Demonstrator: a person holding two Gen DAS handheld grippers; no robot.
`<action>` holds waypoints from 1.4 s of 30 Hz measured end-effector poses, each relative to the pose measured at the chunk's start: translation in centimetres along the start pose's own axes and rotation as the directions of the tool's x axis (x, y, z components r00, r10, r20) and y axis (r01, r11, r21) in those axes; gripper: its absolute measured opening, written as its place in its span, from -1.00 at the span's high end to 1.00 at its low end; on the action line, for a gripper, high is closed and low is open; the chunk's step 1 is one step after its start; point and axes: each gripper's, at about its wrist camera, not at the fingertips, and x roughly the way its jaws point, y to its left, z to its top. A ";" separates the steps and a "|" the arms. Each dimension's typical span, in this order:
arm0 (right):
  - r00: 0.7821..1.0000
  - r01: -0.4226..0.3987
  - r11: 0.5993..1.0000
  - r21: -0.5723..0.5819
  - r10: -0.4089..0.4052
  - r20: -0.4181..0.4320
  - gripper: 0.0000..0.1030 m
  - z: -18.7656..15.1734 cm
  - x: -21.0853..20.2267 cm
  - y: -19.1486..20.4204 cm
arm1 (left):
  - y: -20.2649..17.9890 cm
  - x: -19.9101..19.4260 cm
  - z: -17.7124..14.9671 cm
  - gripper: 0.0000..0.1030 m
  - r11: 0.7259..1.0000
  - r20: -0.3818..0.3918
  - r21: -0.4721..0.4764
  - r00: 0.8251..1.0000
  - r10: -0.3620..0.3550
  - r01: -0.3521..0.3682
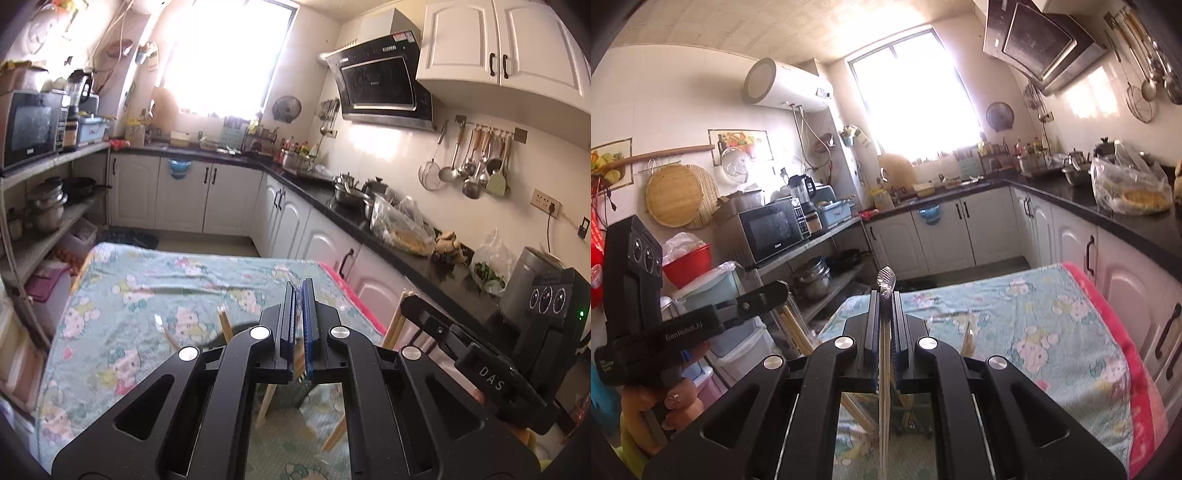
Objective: Organize utensils
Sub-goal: 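Lower the held chopsticks upright into the green caddy with the left tool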
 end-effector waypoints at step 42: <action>0.973 0.171 0.984 -0.055 -0.160 0.164 0.89 -0.4 9.9 -2.9 | 4.9 7.8 -1.7 0.97 0.987 -0.010 -0.037 0.988 0.155 -0.155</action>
